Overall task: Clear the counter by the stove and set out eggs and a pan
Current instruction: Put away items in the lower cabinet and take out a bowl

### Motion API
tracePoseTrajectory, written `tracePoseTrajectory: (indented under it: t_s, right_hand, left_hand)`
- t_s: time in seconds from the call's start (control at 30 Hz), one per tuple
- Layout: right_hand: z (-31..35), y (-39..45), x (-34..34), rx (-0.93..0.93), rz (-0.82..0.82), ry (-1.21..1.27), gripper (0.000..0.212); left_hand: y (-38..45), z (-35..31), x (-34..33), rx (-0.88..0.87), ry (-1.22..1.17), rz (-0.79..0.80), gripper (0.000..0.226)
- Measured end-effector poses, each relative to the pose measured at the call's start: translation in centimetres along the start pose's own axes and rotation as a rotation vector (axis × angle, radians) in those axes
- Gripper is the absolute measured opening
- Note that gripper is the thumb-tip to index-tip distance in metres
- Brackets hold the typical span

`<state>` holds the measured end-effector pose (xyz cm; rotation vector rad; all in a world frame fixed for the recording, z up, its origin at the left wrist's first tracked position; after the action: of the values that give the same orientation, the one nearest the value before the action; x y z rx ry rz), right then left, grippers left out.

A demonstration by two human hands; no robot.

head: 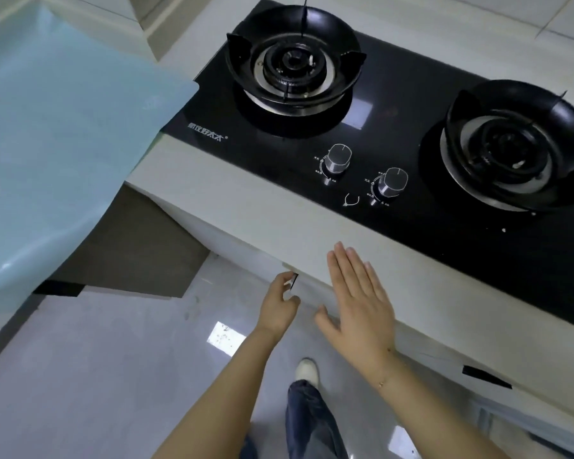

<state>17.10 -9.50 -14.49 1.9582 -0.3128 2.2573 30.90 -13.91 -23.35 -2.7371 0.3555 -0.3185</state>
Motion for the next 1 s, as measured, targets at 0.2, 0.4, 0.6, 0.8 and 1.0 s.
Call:
tracePoseTrajectory:
  t_s: [0.2,0.4,0.6,0.8,1.0]
  right_hand:
    - [-0.1,0.0,-0.4,0.017,-0.015,0.095,0.066]
    - [2.7,-2.8,0.3,0.011,0.048,0.679,0.045]
    - [12.6,-3.3,-3.3,-0.449,0.738,1.082,0.032]
    - [22.4,-4.2,-5.8,-0.468,0.911,1.135,0.039]
    - [29.0,-6.0,-8.9,-0.473,0.966,1.23,0.04]
  left_hand:
    - [-2.8,1.7,0.7,-0.073,0.03,-0.049,0.058]
    - [-8.6,4.3,4.5,-0.081,0.112,-0.065,0.06]
    - [-13.0,8.9,10.7,-0.144,0.199,-0.016,0.056]
    - [-16.7,12.3,16.6,-0.169,0.129,-0.103,0.042]
    - [-19.1,15.2,23.3,0.007,-0.316,-0.466,0.032]
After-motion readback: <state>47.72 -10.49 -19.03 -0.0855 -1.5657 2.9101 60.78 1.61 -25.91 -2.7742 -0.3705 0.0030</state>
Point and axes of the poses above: each hand's wrist, its own y-axis towards the middle knuckle, its own x-axis out of the back of the hand, z = x × y, the point moved 1 cm from there along y, towards the middle knuckle, and after that the axes turned 15 degrees about -x, right-handed, at the moved point
